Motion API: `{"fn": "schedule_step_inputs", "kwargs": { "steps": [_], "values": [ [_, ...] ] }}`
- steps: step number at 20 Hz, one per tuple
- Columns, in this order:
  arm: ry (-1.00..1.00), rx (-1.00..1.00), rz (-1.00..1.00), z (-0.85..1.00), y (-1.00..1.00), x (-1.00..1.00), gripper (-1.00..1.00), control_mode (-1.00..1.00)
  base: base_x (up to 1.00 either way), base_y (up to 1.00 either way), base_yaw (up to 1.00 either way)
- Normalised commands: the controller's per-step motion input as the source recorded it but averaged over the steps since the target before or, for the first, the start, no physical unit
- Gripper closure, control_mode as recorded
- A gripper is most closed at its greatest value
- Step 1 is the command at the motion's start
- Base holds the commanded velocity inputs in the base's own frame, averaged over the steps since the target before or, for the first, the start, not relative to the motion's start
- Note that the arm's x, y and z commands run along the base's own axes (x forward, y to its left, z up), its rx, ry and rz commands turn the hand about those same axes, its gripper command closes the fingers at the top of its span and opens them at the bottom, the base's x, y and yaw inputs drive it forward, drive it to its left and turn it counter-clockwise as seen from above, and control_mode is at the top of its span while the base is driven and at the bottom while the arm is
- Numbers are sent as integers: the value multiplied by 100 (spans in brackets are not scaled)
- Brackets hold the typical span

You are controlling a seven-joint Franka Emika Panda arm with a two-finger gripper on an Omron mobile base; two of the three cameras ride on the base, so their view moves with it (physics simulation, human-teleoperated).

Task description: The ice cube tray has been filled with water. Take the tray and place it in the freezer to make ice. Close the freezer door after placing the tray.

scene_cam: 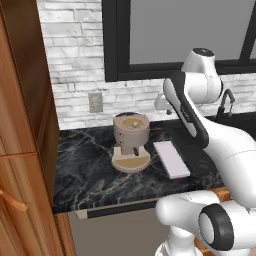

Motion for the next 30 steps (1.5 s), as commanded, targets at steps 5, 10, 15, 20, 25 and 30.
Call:
{"fn": "schedule_step_inputs", "kwargs": {
  "steps": [5,10,15,20,25,30],
  "values": [
    [-2,1,-2,-6,-13,-13,-100,-100,0,0,0],
    [-5,12,-6,-28,-54,-27,-100,-100,0,0,0],
    [-1,17,-2,-37,-56,-20,-100,-100,0,0,0],
    [0,16,0,-54,-40,-15,-100,-100,0,0,0],
    [0,12,-2,-66,-34,-10,-100,-100,0,0,0],
    [0,17,-4,-56,-26,0,-100,-100,0,0,0]
  ]
}}
